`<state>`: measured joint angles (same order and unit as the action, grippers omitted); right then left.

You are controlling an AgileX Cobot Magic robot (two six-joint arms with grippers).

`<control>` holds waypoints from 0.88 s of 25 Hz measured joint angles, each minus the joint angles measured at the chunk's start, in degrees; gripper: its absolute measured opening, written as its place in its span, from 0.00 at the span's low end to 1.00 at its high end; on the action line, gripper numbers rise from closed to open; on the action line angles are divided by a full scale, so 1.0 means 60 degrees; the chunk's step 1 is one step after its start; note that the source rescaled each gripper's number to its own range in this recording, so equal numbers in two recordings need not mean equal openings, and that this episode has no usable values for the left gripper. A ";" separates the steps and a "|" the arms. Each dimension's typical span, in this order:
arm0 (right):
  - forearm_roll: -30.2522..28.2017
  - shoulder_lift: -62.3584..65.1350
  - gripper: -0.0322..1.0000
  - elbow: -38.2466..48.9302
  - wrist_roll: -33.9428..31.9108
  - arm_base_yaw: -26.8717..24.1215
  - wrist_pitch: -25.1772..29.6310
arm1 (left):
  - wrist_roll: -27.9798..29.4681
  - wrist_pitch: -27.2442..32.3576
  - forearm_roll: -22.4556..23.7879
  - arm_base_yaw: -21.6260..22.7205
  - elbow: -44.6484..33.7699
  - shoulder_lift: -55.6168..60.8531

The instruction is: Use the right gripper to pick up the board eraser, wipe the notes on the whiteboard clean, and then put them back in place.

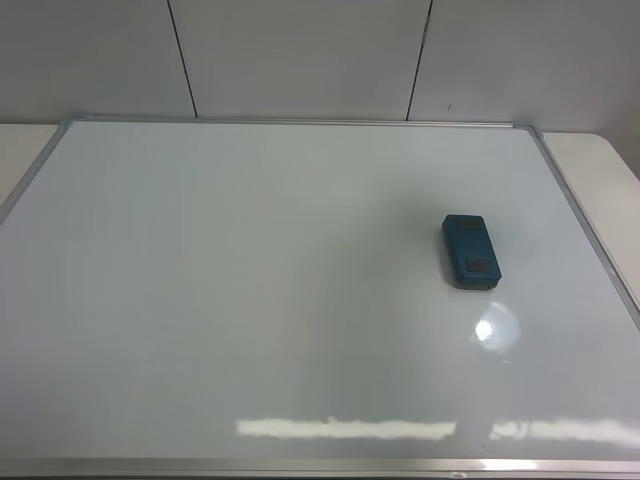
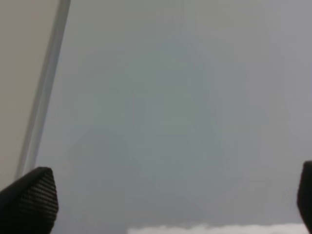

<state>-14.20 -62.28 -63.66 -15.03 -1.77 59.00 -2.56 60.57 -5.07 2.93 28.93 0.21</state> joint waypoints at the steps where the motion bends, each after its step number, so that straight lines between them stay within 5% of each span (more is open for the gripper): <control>1: -0.0002 0.0327 1.00 0.0000 0.0044 -0.0039 0.0192 | 0.0000 0.0000 0.0000 0.0000 0.0000 0.0000; 13: -0.0114 0.4611 1.00 0.0000 0.1621 -0.0057 0.1602 | 0.0000 0.0000 0.0000 0.0000 0.0000 0.0000; 22: 0.0289 0.7182 1.00 0.0022 0.1707 -0.0057 0.1765 | 0.0000 0.0000 0.0000 0.0000 0.0000 0.0000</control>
<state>-12.47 -19.19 -63.53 -4.79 -2.11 69.60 -2.56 60.57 -5.07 2.93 28.93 0.21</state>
